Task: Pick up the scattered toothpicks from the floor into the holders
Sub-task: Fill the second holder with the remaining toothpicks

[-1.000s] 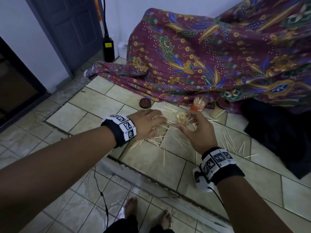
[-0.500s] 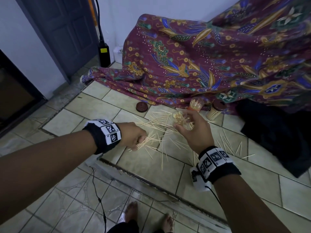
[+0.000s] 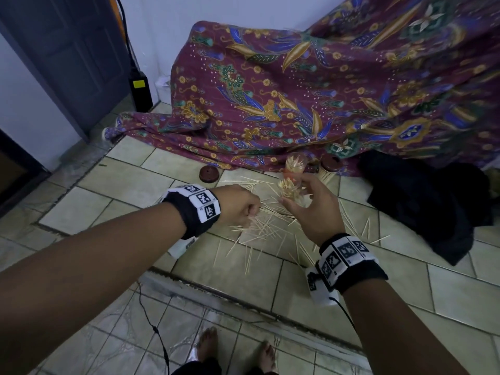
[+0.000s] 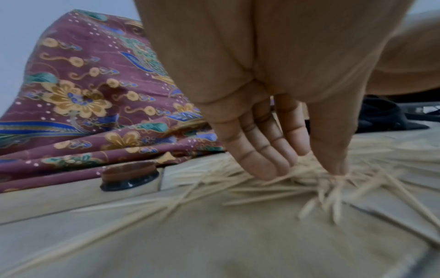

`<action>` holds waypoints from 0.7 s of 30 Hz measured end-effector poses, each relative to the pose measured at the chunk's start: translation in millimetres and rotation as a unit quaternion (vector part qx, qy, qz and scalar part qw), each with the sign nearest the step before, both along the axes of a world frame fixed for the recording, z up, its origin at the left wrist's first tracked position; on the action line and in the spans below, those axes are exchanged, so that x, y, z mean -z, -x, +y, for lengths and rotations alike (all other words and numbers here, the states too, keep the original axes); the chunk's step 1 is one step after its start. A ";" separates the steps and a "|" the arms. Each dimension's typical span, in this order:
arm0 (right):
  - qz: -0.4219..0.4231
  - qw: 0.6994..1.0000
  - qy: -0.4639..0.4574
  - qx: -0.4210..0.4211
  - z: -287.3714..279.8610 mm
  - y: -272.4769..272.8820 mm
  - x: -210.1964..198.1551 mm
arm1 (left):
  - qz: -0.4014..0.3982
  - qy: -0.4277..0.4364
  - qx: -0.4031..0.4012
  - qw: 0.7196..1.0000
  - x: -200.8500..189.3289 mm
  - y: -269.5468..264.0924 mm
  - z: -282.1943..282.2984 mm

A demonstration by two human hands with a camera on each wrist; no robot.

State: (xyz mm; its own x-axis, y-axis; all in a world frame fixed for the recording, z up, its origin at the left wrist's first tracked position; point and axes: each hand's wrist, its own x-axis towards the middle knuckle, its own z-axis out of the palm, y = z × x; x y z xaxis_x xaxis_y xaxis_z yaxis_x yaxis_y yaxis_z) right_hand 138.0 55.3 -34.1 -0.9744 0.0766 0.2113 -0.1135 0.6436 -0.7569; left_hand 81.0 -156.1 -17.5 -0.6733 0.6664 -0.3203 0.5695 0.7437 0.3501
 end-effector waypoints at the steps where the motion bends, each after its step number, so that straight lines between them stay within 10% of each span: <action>1: 0.000 1.000 0.002 0.003 2.1 -1.0 -0.7 | 0.006 -0.011 -0.001 1.000 -2.4 4.8 -4.8; 9: -0.004 1.000 0.001 0.026 10.5 -4.8 -1.1 | 0.000 0.161 -0.018 0.987 5.5 16.9 -62.3; 21: -0.015 0.999 -0.004 0.033 12.0 -5.0 -6.1 | 0.044 0.121 -0.153 0.980 9.8 29.3 -90.8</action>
State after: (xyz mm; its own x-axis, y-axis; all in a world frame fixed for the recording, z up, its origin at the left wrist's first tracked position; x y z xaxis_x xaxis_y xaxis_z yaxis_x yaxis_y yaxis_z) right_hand 143.0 67.3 -28.0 -0.9733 0.1395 0.1825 -0.0477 0.6545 -0.7545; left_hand 51.8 -246.9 -27.3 -0.8617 0.3406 -0.3761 0.3272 0.9395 0.1011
